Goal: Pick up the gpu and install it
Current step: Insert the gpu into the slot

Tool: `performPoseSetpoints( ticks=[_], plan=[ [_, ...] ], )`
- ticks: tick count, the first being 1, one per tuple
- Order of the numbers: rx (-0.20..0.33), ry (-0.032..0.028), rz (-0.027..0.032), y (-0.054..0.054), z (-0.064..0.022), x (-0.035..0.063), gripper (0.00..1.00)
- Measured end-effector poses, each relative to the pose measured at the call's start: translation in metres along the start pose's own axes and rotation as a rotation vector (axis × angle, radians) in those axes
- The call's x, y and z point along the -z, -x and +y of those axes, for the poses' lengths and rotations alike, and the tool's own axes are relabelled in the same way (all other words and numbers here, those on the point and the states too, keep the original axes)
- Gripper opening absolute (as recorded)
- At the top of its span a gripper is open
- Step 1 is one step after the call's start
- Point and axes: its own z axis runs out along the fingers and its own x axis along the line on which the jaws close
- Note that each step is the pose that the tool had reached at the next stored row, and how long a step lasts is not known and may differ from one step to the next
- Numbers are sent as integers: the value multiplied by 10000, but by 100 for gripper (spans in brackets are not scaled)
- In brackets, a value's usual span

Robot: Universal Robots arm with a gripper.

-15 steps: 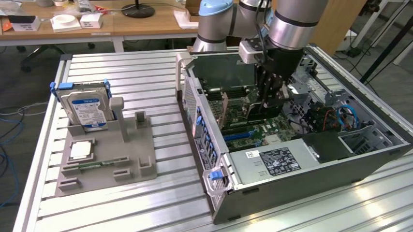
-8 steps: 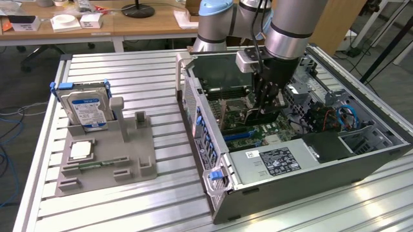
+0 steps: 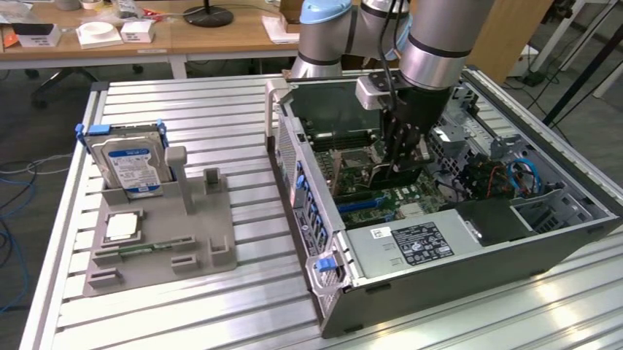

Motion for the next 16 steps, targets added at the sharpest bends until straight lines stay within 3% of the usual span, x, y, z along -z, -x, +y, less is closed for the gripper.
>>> performPoseSetpoints(
  ticks=[7, 16],
  plan=[
    [0, 0, 1, -3, 20, -56, 26],
    [1, -2, 50, -17, 165, -177, 26]
  ],
)
